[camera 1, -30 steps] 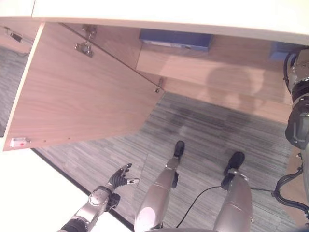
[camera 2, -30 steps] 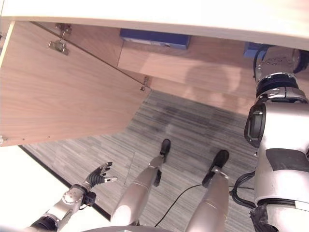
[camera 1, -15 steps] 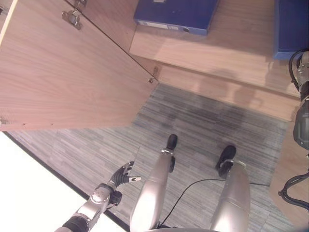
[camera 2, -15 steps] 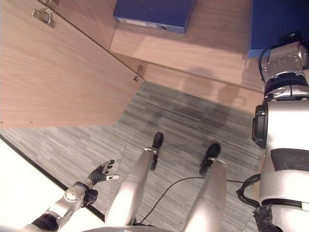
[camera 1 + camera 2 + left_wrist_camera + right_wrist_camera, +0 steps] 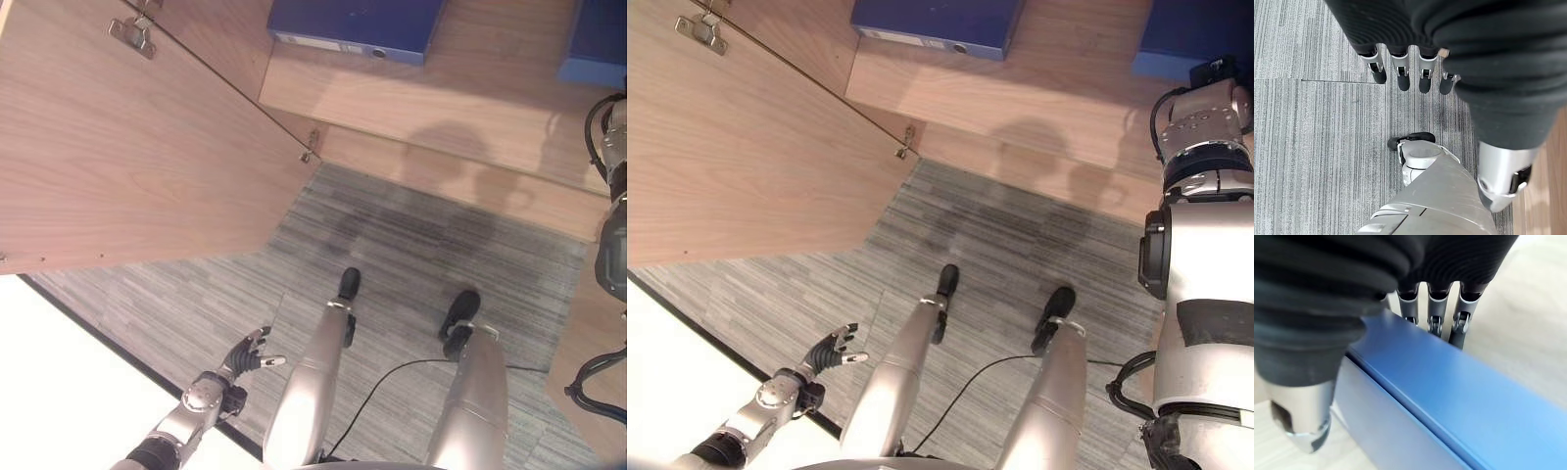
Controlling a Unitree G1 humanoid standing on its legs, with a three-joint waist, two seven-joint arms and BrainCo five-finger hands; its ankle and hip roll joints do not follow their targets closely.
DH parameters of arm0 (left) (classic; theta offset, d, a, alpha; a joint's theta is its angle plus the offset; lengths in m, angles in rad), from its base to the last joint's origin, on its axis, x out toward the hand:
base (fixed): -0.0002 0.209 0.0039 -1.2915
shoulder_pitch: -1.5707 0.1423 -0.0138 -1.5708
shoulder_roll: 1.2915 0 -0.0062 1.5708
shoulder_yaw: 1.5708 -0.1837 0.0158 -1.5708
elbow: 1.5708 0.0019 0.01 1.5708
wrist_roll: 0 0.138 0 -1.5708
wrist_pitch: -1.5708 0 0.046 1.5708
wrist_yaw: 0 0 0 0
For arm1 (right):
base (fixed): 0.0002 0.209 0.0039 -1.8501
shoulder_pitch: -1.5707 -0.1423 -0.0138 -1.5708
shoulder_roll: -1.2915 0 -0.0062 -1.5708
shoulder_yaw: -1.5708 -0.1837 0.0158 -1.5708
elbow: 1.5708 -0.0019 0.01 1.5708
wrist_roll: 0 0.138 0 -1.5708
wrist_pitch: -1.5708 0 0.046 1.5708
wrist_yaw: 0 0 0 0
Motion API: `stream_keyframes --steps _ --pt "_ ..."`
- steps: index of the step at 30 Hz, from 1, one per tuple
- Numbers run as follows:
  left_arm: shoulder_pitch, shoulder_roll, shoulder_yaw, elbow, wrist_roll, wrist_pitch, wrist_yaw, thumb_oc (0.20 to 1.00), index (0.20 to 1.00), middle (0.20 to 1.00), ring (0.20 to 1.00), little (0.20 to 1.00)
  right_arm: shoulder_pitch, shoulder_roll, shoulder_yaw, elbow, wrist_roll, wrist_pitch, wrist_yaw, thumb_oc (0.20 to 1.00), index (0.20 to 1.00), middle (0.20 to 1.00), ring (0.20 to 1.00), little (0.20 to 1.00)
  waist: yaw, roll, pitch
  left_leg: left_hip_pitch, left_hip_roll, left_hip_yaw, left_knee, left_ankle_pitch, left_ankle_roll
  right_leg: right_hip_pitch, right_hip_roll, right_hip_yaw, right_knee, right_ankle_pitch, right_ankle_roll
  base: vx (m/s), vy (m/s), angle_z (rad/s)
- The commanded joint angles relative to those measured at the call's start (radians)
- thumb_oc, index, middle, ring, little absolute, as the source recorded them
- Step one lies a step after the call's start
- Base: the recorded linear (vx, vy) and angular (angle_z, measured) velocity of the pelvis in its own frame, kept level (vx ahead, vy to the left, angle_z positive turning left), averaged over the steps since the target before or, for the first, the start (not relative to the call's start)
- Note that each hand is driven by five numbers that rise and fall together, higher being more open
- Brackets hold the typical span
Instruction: Put the empty folder in the office cabinet
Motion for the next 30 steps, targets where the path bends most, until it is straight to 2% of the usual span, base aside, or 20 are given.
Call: stream_keyframes --steps 1,5,10,16,19,20,25,30 --pt "0.020 0.066 0.048 0.045 -0.027 -0.010 -0.003 1.000 1.000 1.000 1.000 1.000 -0.069 -0.033 0.056 -0.093 0.028 -0.059 0.053 1.000 1.000 1.000 1.000 1.000 0.022 -0.005 -0.009 0.045 -0.011 0.039 -0.045 -0.096 0.053 0.148 0.059 0.013 0.061 -0.200 0.070 0.00 0.000 0.00" --pt "0.023 0.073 0.061 0.053 -0.036 -0.008 -0.016 1.000 1.000 1.000 1.000 1.000 -0.100 -0.046 0.080 -0.108 0.025 -0.050 0.082 1.000 1.000 1.000 1.000 1.000 0.026 -0.011 -0.016 0.075 -0.012 0.038 -0.089 -0.081 0.049 0.177 0.061 0.004 0.032 -0.193 0.071 0.00 0.000 0.00" --pt "0.021 0.079 0.062 0.052 -0.039 -0.007 -0.034 1.000 1.000 1.000 1.000 1.000 -0.121 -0.084 0.122 -0.099 -0.024 -0.008 0.101 1.000 1.000 1.000 1.000 1.000 0.033 -0.015 -0.015 0.117 -0.013 0.036 -0.146 -0.056 0.045 0.215 0.060 -0.006 -0.006 -0.175 0.073 -0.02 -0.004 0.01" --pt "0.008 0.069 0.071 0.058 -0.044 -0.003 -0.032 1.000 1.000 1.000 1.000 1.000 -0.060 -0.067 0.070 -0.063 -0.003 0.005 0.107 1.000 1.000 1.000 1.000 1.000 0.030 -0.009 -0.009 0.138 -0.013 0.040 -0.172 -0.046 0.044 0.238 0.066 -0.008 -0.036 -0.168 0.071 -0.01 -0.001 -0.01" --pt "0.003 0.054 0.081 0.067 -0.044 -0.001 -0.018 1.000 1.000 1.000 1.000 1.000 0.026 -0.005 -0.015 -0.063 0.040 -0.016 0.094 1.000 1.000 1.000 1.000 1.000 0.023 -0.004 -0.004 0.158 -0.010 0.042 -0.195 -0.036 0.044 0.257 0.071 -0.008 -0.054 -0.161 0.073 0.00 0.000 0.00" --pt "-0.001 0.045 0.087 0.075 -0.048 0.002 -0.014 1.000 1.000 1.000 1.000 1.000 0.072 0.041 -0.066 -0.062 0.061 -0.026 0.087 1.000 1.000 1.000 1.000 1.000 0.019 0.000 0.001 0.174 -0.007 0.045 -0.208 -0.031 0.043 0.271 0.076 -0.009 -0.065 -0.160 0.072 -0.02 -0.005 -0.05" --pt "-0.005 0.027 0.094 0.088 -0.056 0.007 -0.007 1.000 1.000 1.000 1.000 1.000 0.153 0.133 -0.165 -0.060 0.114 -0.055 0.065 1.000 1.000 1.000 1.000 1.000 0.016 0.007 0.011 0.210 -0.003 0.043 -0.250 -0.015 0.040 0.302 0.085 -0.015 -0.097 -0.157 0.072 -0.01 -0.010 -0.06" --pt "-0.005 0.015 0.093 0.098 -0.065 0.010 -0.007 1.000 1.000 1.000 1.000 1.000 0.192 0.179 -0.195 -0.070 0.122 -0.068 0.050 1.000 1.000 1.000 1.000 1.000 0.013 0.010 0.017 0.234 0.000 0.035 -0.282 0.002 0.036 0.319 0.086 -0.019 -0.114 -0.153 0.071 -0.02 -0.027 -0.05"
